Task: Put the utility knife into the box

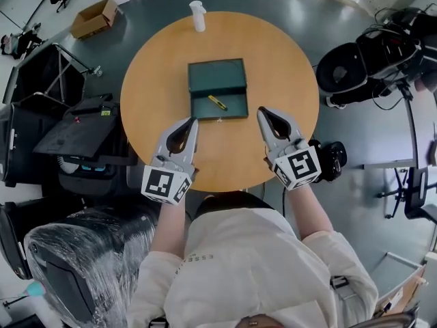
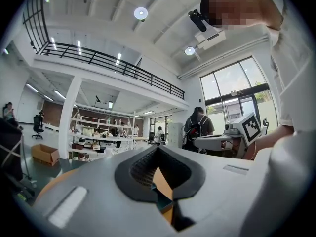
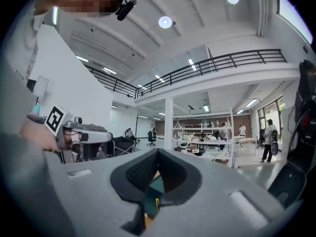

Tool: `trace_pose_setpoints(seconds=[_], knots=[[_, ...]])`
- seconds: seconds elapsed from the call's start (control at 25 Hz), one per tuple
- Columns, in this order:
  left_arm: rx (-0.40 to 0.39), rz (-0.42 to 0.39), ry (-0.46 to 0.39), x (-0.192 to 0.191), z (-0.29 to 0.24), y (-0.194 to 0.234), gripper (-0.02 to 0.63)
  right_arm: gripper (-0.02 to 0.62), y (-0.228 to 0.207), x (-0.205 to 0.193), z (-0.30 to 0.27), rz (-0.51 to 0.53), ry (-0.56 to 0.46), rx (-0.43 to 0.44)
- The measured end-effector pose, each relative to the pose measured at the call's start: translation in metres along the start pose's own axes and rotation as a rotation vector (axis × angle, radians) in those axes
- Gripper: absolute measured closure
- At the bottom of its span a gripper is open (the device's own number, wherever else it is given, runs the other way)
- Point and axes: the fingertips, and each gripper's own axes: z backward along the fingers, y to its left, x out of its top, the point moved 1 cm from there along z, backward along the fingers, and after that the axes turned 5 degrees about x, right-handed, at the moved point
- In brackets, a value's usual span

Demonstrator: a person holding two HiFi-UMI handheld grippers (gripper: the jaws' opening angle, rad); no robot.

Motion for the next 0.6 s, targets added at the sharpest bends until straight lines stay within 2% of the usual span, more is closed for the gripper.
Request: trace_pose_setpoints(seconds=[0.12, 0.28, 0.6], knots=[[0.01, -0.006, -0.013, -0.003, 0.017, -0.002, 0.589, 0.603, 0.01, 0.003, 0.016, 0.007, -0.008, -0.025], [-0.016, -0.017, -0.007, -0.01, 0.046, -0.016, 0.589, 0.603, 0.034, 0.004, 0.04, -0.005, -0.002, -0.058], [-0.072, -0.025, 0.002, -0.015, 0.147, -0.043, 0.589, 0.603, 0.133, -0.01, 0.1, -0.04, 0.004, -0.107]])
